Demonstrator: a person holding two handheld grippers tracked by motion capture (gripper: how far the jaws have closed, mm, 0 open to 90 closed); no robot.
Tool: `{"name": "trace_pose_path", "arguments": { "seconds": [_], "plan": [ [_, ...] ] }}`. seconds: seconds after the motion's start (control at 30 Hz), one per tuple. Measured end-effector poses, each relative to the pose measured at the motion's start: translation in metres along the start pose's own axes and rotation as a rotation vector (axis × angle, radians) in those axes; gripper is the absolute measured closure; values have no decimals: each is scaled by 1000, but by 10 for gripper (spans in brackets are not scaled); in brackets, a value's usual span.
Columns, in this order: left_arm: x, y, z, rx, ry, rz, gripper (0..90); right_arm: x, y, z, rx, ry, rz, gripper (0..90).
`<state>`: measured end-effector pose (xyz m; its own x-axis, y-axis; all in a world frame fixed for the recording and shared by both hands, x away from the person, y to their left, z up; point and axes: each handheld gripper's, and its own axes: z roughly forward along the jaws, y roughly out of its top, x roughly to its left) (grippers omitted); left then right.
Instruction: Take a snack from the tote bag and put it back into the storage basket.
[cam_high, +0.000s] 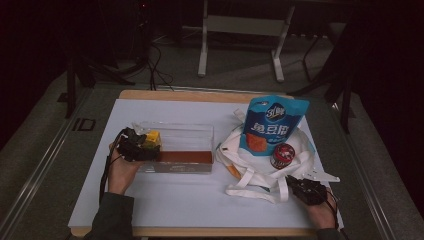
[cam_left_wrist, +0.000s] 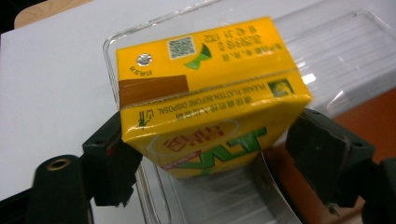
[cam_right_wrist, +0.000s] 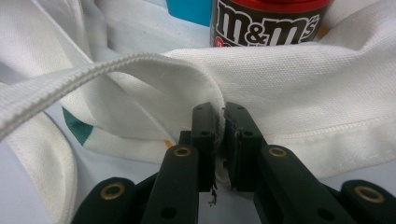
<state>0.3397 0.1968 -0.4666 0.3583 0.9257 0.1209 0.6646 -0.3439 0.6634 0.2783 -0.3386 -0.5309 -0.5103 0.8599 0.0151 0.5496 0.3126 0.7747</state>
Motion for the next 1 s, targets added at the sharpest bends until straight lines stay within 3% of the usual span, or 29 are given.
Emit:
{"name": "trace_pose_path", "arguments": {
  "seconds": [0.2, 0.4, 0.5, 0.8, 1.0],
  "plan": [
    [2, -2, -2, -18, -15, -20, 189, 0, 0, 0, -2, 0, 1, 825],
    [4, 0, 0, -9, -10, -34, 20, 0, 0, 0, -2, 1, -1, 825],
    [3, 0, 0, -24, -16, -25, 18, 0, 0, 0, -2, 1, -1, 824],
    [4, 2, -11, -118, -30, -23, 18, 0, 0, 0, -1, 2, -4, 825],
    [3, 5, -22, -184, -83, -34, 19, -1, 0, 0, -2, 5, -5, 824]
  ]
}}
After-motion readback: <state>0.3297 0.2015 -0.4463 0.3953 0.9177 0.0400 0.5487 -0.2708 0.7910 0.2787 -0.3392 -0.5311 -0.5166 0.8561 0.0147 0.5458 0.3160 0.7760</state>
